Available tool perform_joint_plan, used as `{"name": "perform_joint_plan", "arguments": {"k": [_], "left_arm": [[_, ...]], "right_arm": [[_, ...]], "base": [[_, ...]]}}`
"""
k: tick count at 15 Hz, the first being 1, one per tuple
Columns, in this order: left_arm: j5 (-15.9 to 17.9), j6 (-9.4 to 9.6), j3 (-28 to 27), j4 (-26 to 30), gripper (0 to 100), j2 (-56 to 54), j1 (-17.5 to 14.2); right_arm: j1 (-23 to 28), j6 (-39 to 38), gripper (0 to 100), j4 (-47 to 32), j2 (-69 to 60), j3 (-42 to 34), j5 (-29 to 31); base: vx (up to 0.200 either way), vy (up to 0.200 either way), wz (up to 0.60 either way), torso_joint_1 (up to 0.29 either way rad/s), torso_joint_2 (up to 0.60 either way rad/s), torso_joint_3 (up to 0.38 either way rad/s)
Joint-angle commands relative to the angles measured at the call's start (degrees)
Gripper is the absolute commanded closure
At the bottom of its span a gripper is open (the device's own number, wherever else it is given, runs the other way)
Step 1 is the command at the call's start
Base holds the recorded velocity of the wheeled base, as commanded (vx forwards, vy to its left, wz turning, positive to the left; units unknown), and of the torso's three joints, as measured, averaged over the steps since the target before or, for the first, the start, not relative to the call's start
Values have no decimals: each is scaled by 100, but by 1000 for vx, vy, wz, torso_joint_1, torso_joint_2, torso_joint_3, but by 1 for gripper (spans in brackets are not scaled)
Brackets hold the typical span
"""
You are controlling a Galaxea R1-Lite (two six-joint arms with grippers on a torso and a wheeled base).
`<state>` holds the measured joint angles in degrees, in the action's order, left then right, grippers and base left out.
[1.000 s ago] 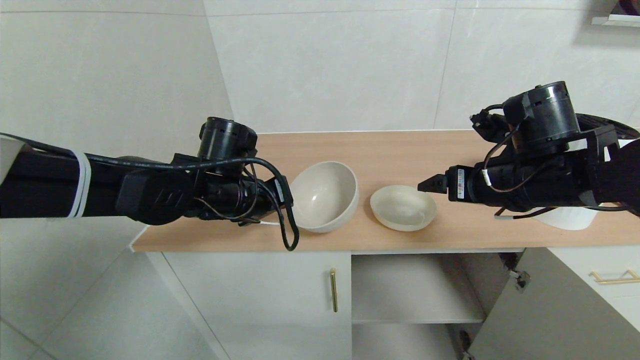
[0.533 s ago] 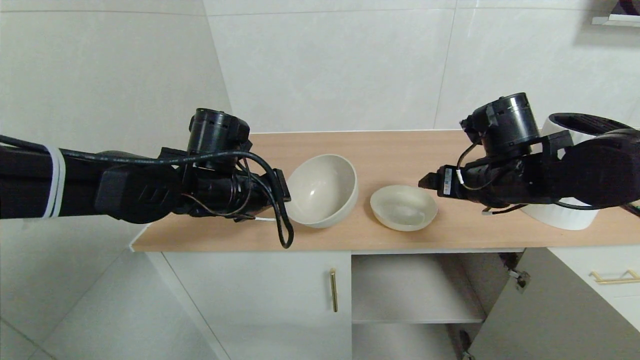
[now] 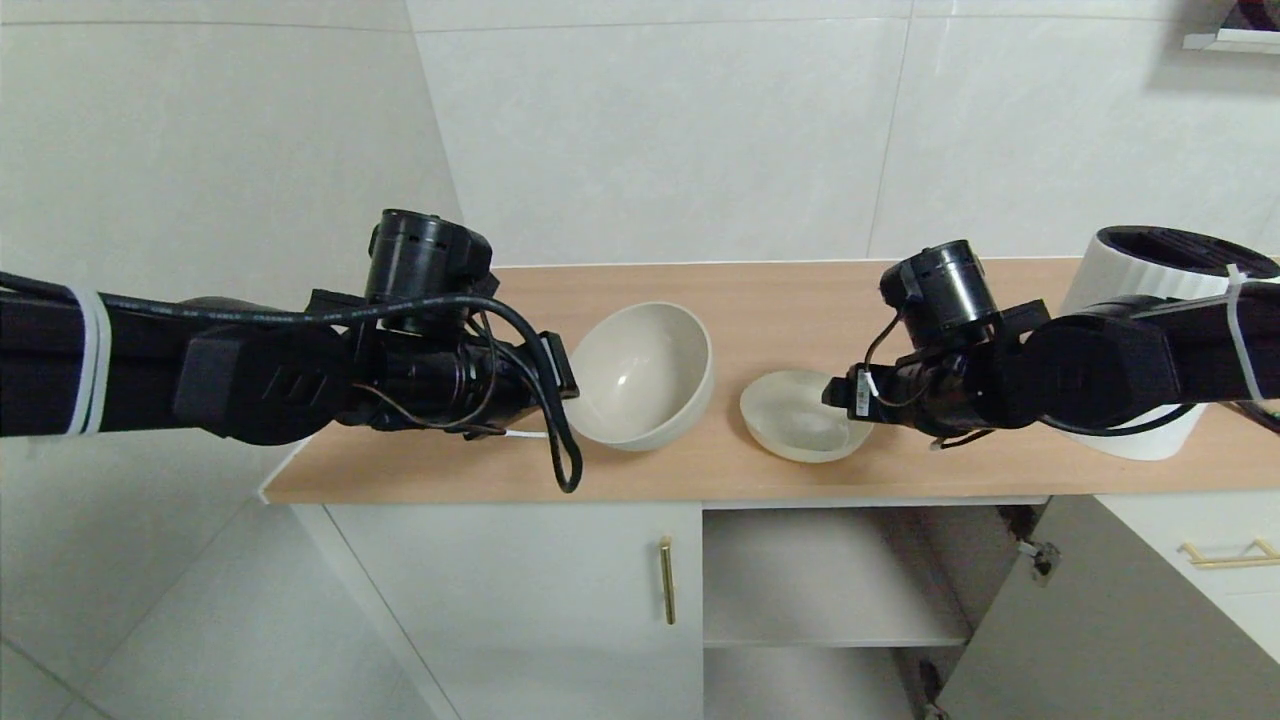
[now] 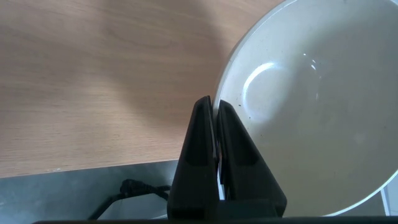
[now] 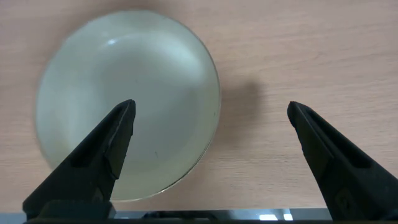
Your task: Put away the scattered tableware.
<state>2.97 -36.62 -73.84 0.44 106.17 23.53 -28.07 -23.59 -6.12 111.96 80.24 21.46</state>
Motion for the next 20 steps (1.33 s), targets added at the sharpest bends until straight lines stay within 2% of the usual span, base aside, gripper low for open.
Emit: {"name": "perform_joint_plan", "arguments": {"k": [1, 7, 8, 20], "left_arm": [[1, -3, 1, 0, 100, -26, 3], [1, -3, 1, 0, 100, -26, 11], [1, -12, 1, 9, 100, -17, 11], [-7, -3, 36, 9, 100, -140, 11]], "right_arm": [[4, 3, 0, 23, 160, 9, 8], [13, 3, 0, 41, 239, 18, -1], [13, 3, 100, 41, 248, 18, -10], [48, -14, 100, 23, 151, 45, -71]], "base": [[0, 0, 0, 0, 0, 0], [0, 0, 0, 0, 0, 0], [0, 0, 0, 0, 0, 0], [0, 0, 0, 0, 0, 0]]}}
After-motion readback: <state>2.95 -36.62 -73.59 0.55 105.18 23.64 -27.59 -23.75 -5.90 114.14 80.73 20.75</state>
